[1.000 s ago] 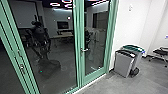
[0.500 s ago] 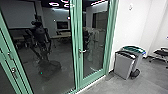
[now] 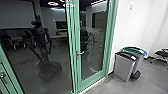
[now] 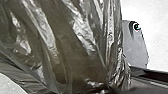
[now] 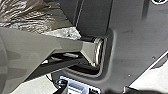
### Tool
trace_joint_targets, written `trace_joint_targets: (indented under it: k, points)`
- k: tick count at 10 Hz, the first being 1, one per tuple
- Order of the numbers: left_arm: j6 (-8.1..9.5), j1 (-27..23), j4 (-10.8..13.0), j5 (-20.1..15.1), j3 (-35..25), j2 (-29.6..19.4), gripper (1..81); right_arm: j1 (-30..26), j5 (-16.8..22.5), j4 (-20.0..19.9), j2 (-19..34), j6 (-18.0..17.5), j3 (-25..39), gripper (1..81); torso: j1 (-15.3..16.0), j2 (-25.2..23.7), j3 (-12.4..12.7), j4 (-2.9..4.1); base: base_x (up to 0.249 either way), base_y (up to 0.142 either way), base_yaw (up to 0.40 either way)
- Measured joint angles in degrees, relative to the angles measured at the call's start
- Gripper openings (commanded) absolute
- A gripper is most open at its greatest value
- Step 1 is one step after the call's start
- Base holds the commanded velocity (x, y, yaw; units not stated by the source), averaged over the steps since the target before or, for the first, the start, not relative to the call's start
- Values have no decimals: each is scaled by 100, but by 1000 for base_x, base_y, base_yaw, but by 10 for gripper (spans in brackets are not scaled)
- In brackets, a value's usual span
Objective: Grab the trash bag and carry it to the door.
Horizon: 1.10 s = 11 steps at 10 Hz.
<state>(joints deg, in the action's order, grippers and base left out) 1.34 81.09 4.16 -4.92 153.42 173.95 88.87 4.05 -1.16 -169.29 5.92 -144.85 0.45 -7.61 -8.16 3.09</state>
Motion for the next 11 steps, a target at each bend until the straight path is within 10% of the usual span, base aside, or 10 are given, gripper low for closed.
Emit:
trace_joint_targets:
  k: [11]
  points:
    - [0, 2, 0, -4, 5, -5, 10, 5, 0, 1, -12, 0, -20, 811, -2, 0, 0, 0, 162, -35, 0]
